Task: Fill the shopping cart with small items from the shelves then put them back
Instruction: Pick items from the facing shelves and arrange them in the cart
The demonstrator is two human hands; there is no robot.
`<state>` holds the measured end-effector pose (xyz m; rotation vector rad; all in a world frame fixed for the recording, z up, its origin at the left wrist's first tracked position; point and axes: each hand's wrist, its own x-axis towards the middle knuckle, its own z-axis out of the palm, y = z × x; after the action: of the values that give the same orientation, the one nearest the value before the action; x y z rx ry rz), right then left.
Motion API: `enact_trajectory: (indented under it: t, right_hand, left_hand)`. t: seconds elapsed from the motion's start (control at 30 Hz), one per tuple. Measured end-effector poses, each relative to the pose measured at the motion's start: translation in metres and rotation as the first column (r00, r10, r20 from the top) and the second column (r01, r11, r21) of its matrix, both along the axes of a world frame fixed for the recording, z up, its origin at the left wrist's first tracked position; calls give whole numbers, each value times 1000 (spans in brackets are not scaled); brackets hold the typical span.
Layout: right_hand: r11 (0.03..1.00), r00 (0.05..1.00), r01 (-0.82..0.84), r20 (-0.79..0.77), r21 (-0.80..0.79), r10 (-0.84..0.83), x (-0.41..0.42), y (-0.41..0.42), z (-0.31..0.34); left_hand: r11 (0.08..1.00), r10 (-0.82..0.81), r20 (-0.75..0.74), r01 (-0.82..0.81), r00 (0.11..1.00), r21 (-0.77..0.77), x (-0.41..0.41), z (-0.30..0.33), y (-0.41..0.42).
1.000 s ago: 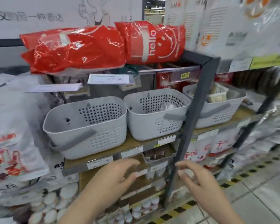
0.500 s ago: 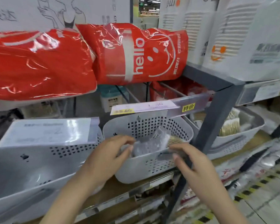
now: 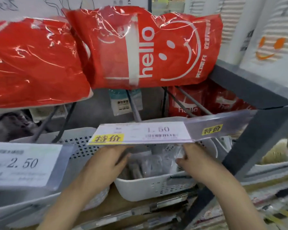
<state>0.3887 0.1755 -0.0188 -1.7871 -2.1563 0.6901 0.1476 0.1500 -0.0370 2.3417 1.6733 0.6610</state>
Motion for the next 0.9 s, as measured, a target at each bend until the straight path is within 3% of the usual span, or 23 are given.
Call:
enact_trajectory:
  t: [0.2, 0.3, 0.4, 0.47, 0.53, 0.63, 0.7, 0.8, 0.9]
  right_hand:
    - [983, 977, 128, 185, -134, -102, -3, 12, -5]
    - [989, 979, 125, 173, -81, -110, -2, 8, -3]
    - [995, 995, 95, 25, 30, -96, 0, -2, 5]
    - [990, 983, 115, -152, 81, -102, 0, -7, 6]
    - [966, 928, 178, -360, 189, -101, 0, -8, 0]
    - [904, 827, 293, -557, 312, -75, -1, -13, -8]
    - [883, 772, 338, -632, 326, -62, -3, -15, -13]
    - [858, 731, 386, -680, 339, -60, -4, -13, -20]
    - [849, 728, 407, -680, 337, -79, -4, -10, -24]
  left_hand:
    - [999, -45, 109, 42, 993, 27, 0, 1, -1]
    - [1000, 18, 156, -15, 988, -18, 3, 4, -2]
    - [999, 6, 81, -3, 997, -45, 3, 5, 2]
    - [994, 42, 46, -37, 998, -106, 0, 1, 8]
    - [981, 75, 37, -68, 996, -180, -5, -2, 13]
    - [965, -23, -49, 10, 999, -261, -1, -2, 21]
    - [894, -178, -157, 92, 972, -439, 13, 3, 28]
    - [674, -366, -185, 123, 912, -729, 45, 9, 38]
    - [547, -430, -177, 99, 885, -832, 67, 9, 45]
